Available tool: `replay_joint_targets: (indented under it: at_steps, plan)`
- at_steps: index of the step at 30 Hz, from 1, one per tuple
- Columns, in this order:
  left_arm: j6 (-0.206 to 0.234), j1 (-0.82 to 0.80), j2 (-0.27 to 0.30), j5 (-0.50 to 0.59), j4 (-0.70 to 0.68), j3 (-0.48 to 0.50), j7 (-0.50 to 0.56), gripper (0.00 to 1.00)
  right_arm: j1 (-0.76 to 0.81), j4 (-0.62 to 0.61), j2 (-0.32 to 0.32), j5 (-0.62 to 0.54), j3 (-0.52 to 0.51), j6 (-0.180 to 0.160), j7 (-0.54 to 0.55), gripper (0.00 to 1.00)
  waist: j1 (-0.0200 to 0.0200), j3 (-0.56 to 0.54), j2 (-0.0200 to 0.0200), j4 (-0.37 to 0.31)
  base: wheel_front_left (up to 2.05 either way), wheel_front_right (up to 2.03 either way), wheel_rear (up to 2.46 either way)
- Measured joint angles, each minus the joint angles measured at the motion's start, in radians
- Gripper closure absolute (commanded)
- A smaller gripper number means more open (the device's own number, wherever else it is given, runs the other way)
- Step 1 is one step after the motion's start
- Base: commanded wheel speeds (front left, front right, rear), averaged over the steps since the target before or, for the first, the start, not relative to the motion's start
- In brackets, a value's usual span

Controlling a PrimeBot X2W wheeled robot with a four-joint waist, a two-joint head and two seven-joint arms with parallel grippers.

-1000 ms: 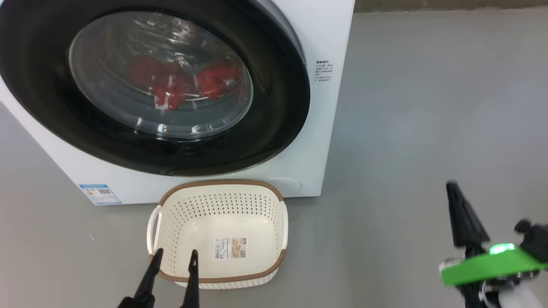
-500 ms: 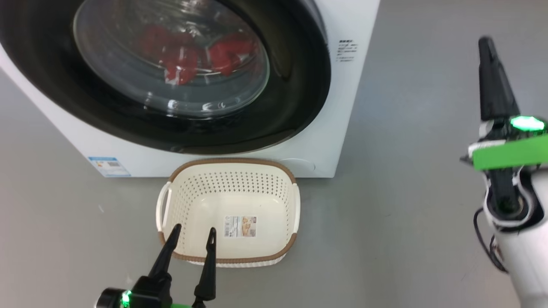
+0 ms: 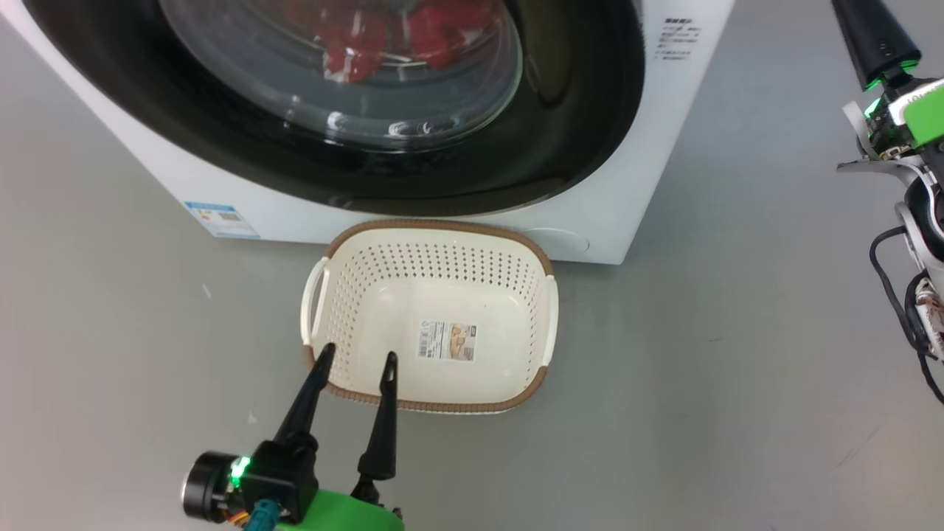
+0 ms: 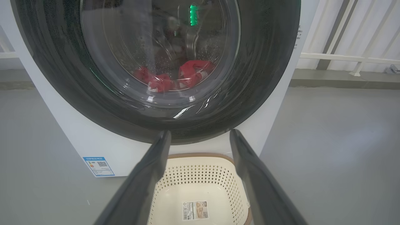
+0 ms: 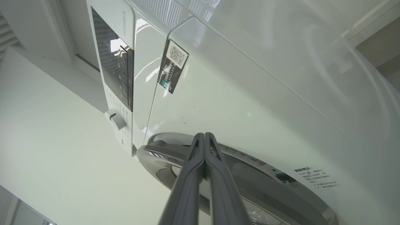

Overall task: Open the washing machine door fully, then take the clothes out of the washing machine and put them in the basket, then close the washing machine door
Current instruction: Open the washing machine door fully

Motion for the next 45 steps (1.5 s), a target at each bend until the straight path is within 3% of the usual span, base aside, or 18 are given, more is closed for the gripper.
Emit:
replay_joint_targets:
  at_steps: [10,16,29,45]
  plan:
    - [0.012,-0.037,-0.001,-0.026,-0.002,-0.033,0.000,0.00,-0.112,0.174,-0.009,0.082,0.048,0.000,0.308,1.00,0.0000,0.062,0.0000,0.042,0.00,0.00,0.00]
    - [0.018,-0.050,-0.001,-0.029,-0.002,-0.050,0.000,0.00,-0.179,0.255,-0.004,0.125,0.038,0.000,0.423,1.00,-0.0001,0.090,0.0000,0.056,0.00,0.00,0.00]
    - [0.026,-0.073,-0.001,-0.044,-0.008,-0.077,0.000,0.00,-0.271,0.374,0.004,0.147,0.002,0.000,0.542,1.00,0.0000,0.136,0.0000,0.079,0.00,0.00,0.00]
    - [0.035,-0.101,-0.002,-0.058,-0.018,-0.108,0.000,0.00,-0.317,0.399,0.018,0.117,-0.019,0.000,0.572,1.00,0.0000,0.177,0.0000,0.110,0.00,0.00,0.00]
